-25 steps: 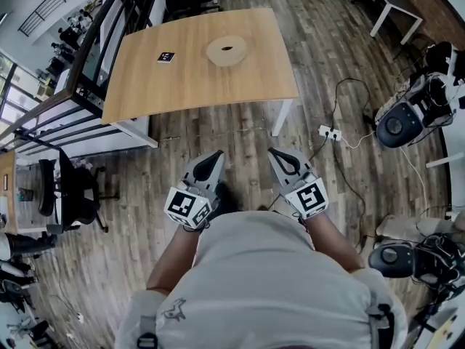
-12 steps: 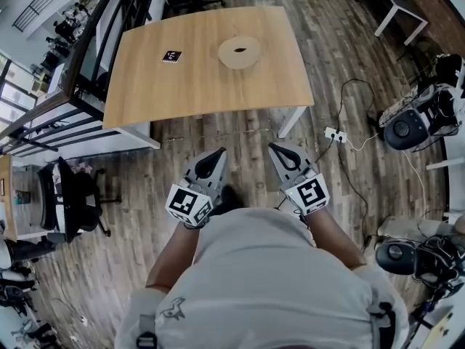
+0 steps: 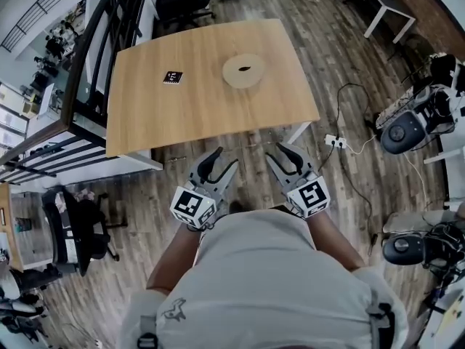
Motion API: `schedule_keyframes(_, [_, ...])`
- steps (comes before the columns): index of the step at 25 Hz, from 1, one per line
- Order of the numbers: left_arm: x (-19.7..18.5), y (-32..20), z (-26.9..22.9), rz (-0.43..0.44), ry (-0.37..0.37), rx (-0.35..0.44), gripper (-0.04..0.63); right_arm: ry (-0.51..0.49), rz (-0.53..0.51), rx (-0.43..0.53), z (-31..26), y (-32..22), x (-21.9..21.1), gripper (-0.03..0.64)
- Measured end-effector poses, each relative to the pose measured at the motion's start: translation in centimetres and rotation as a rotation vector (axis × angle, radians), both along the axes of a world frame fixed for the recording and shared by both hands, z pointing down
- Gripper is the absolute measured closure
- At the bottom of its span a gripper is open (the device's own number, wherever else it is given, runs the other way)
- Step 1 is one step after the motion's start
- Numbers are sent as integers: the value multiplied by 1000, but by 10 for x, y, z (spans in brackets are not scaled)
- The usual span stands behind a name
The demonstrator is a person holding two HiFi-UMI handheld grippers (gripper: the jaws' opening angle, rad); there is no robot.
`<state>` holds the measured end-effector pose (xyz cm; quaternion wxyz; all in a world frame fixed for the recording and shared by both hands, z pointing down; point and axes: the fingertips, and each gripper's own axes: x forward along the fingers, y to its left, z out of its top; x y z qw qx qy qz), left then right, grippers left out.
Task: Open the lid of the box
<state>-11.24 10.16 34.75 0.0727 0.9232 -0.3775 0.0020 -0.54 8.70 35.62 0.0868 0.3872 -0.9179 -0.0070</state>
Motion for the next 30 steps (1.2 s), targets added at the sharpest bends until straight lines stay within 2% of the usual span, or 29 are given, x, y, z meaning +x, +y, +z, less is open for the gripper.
schedule_keyframes(4, [-4,-6,7,51,-3,-14,343,7,22,-12,8,-6,-7,454])
schedule_keyframes(13, [-4,-41,17,36,-6,-26,317,-5,13,-36,20,-36,-7,446])
schedule_keyframes(17, [11,-64,18,14,-22,-24,314,-23,-5,-36,22,-69,6,446])
schedule_keyframes(22, [27,-105,23,-35,-34,-34,311,-29,-84,-37,24,-116,15,446])
schedule_keyframes(30, [72,-171,25,-111,-37,-38,311,-29,-163,-78,37,-182,61,446])
